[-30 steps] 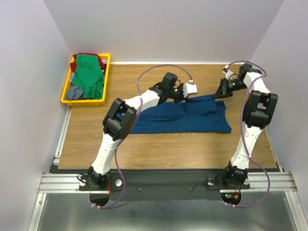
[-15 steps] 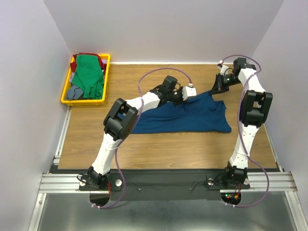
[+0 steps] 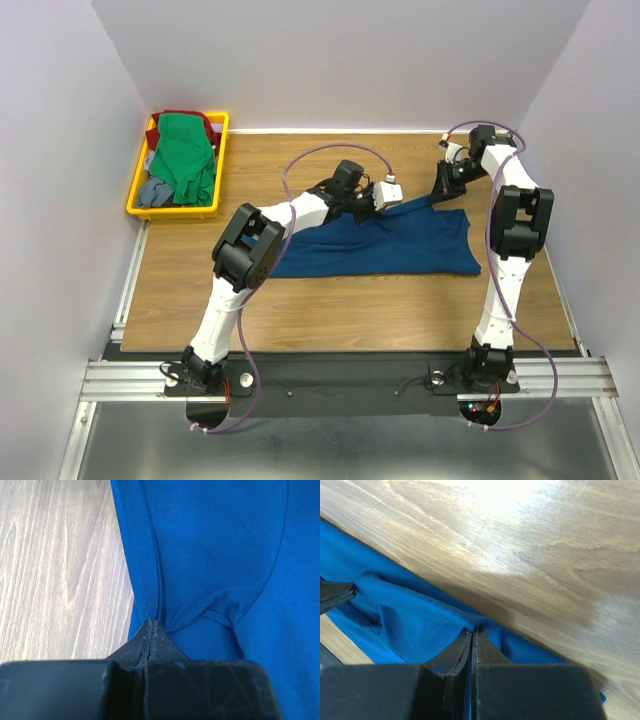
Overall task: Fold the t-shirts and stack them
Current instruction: Fold the tshirt
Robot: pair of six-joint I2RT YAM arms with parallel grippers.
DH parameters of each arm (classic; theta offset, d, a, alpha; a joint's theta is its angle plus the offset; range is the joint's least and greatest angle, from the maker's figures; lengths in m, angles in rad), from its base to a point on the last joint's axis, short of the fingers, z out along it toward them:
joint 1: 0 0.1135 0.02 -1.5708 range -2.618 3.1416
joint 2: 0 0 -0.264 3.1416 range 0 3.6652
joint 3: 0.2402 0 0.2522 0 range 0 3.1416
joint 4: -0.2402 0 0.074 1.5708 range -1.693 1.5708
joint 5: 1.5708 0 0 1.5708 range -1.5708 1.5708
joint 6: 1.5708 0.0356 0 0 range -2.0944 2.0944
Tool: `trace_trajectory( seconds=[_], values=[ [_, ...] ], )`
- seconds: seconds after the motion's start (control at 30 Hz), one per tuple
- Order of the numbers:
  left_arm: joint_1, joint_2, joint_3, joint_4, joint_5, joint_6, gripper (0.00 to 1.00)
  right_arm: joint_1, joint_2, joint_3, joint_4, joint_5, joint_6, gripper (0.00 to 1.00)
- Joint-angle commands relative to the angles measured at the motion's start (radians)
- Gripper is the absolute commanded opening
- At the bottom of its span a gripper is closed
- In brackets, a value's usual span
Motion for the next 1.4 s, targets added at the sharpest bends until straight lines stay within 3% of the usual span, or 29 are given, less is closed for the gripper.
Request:
trace_trajectory(
  seconds=[0.0, 0.2, 0.53, 0.93, 1.13, 1.17, 1.2, 1.3, 1.37],
  values=[
    [0.007, -0.058, 0.022, -0.015, 0.010, -0.006, 0.00, 0.000, -0.035, 0.008, 0.030, 0.039, 0.000, 0.01],
    [0.008, -0.121, -0.010, -0.029, 0.053, -0.001, 0.00, -0.002, -0.130, -0.028, 0.029, 0.025, 0.013, 0.01],
    [0.008, -0.218, -0.121, -0.049, 0.133, 0.054, 0.00, -0.002, -0.342, -0.326, 0.000, 0.034, -0.027, 0.00],
    [0.005, -0.209, -0.092, -0.303, 0.224, 0.215, 0.00, 0.000, -0.457, -0.585, -0.033, 0.079, -0.058, 0.01],
    [-0.021, -0.183, -0.096, -0.374, 0.192, 0.275, 0.00, 0.000, -0.452, -0.642, -0.033, 0.087, -0.084, 0.01],
    [-0.022, -0.178, -0.093, -0.380, 0.182, 0.275, 0.01, 0.000, -0.448, -0.647, -0.039, 0.085, -0.087, 0.03],
    [-0.022, -0.174, -0.089, -0.388, 0.178, 0.275, 0.02, 0.000, -0.434, -0.648, -0.046, 0.082, -0.104, 0.18],
    [-0.022, -0.169, -0.078, -0.394, 0.147, 0.254, 0.18, 0.000, -0.438, -0.630, -0.089, 0.076, -0.145, 0.45],
    [-0.021, -0.199, -0.086, -0.392, 0.136, 0.252, 0.28, 0.000, -0.458, -0.607, -0.095, 0.090, -0.156, 0.52]
  ],
)
